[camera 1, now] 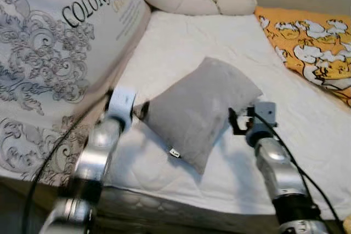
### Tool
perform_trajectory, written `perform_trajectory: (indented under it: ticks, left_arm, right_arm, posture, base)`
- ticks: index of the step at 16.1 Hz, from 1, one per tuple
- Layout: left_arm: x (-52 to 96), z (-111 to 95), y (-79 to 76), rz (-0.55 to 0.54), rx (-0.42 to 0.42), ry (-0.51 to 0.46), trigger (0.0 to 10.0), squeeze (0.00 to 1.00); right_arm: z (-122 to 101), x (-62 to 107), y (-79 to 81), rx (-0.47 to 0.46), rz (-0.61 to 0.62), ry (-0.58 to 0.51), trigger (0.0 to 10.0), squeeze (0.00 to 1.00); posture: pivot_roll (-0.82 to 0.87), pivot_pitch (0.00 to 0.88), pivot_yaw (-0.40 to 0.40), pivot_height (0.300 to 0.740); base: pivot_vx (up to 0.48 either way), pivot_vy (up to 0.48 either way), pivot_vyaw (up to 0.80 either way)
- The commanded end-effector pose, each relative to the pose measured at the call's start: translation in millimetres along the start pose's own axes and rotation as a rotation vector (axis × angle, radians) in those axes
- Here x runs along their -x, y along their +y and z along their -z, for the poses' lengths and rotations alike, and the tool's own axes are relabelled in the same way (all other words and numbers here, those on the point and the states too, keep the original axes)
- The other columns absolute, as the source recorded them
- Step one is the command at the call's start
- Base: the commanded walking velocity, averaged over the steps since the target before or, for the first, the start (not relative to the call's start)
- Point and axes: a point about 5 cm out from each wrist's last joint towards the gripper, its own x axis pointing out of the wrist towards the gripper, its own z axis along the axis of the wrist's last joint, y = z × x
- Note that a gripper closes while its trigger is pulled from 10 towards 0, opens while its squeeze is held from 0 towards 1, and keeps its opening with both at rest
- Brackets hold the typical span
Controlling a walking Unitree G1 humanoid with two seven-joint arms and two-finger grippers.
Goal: Clean up the room
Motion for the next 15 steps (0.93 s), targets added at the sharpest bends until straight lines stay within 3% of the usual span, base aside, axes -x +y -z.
perform_trajectory:
  ticks: [1, 4, 5, 8, 11, 13, 15]
  left_arm:
    - [-6.9, 2, 0.4, 0.004, -0.044, 0.012, 10.0, 0.34]
    - [-32.9, -9, 5.2, -0.078, -0.187, 0.044, 10.0, 0.34]
    - [-37.8, -11, 5.1, -0.131, -0.274, 0.059, 10.0, 0.34]
    - [-39.6, 4, -8.4, -0.131, -0.344, 0.144, 10.0, 0.34]
    - [-36.1, 22, -30.0, -0.012, -0.333, 0.202, 10.0, 0.34]
    - [-35.6, 22, -41.8, 0.110, -0.202, 0.188, 10.0, 0.34]
    - [-33.9, 23, -49.5, 0.260, -0.121, 0.182, 10.0, 0.34]
  right_arm:
    - [1, -2.2, -6.4, 0.018, 0.034, 0.027, 10.0, 0.00]
    - [8, -1.3, -12.9, 0.056, 0.035, 0.073, 10.0, 0.00]
    - [9, -2.3, -7.8, 0.067, -0.001, 0.076, 10.0, 0.00]
    - [11, -5.8, 9.6, 0.056, -0.103, 0.093, 10.0, 0.00]
    - [11, -10.9, 22.6, 0.029, -0.139, 0.096, 10.0, 0.00]
    - [10, -14.3, 27.5, -0.055, -0.147, 0.097, 10.0, 0.00]
    - [6, -16.0, 29.0, -0.110, -0.175, 0.088, 10.0, 0.00]
  posture:
    - [-0.04, 0.000, -0.005, 0.740]
    - [-0.06, 0.000, -0.015, 0.740]
    - [-0.07, 0.000, -0.012, 0.740]
    - [-0.09, 0.000, -0.002, 0.740]
    - [-0.10, 0.000, 0.011, 0.740]
    - [-0.10, 0.000, 0.011, 0.740]
    - [-0.08, 0.000, -0.002, 0.740]
  base:
    - [0.000, 0.000, 0.00]
    - [0.000, 0.000, 0.00]
    - [0.000, 0.000, 0.00]
    - [0.000, 0.000, 0.00]
    - [0.000, 0.000, 0.00]
    - [0.000, 0.000, 0.00]
    - [0.000, 0.000, 0.00]
